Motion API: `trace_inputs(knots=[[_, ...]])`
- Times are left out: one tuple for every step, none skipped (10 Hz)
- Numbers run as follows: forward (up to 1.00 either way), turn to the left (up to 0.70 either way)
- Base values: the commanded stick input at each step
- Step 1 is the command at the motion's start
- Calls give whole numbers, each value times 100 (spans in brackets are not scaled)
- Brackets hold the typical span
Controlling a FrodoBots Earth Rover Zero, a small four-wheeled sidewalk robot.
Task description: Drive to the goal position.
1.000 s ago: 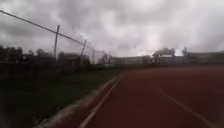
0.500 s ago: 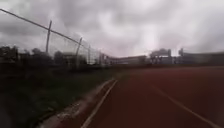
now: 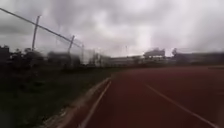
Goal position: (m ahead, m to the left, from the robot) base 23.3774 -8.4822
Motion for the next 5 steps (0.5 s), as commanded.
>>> trace_inputs(knots=[[70, -24], [70, -11], [70, 0], [70, 0], [70, 0]])
